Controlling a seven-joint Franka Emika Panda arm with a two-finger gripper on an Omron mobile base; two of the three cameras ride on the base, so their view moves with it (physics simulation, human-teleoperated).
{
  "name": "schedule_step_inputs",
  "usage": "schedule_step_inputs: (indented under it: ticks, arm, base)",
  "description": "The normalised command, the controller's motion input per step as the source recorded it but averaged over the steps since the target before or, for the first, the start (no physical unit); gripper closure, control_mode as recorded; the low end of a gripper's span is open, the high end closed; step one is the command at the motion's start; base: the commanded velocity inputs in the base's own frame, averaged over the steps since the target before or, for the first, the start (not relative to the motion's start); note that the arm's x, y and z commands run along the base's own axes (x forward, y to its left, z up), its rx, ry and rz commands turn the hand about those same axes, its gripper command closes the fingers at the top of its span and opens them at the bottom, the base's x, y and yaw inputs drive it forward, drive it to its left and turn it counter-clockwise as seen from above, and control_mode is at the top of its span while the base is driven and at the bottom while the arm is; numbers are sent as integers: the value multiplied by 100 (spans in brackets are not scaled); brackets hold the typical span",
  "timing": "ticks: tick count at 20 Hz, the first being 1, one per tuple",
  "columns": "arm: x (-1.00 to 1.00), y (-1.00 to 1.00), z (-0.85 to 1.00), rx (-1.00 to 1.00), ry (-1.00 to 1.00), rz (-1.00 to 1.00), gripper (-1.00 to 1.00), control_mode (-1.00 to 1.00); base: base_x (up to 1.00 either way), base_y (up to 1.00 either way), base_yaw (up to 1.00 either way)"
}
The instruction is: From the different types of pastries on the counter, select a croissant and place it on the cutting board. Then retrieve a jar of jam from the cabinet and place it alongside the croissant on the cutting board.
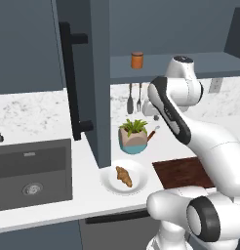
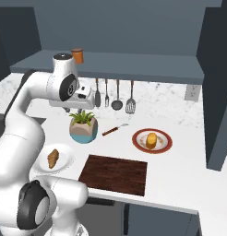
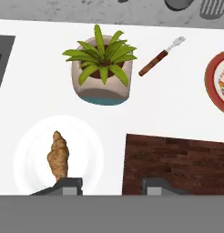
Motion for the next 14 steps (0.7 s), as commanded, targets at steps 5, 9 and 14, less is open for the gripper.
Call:
schedule_step_inputs:
  ticks: [5, 9, 14]
  arm:
    - [-1, 15, 13, -4, -7, -4, -100, -100]
    - [-36, 10, 52, -4, -44, -23, -100, -100]
    - [-21, 6, 62, -1, -45, -19, -100, -100]
  base:
    - [0, 0, 0]
    - [0, 0, 0]
    - [0, 0, 0]
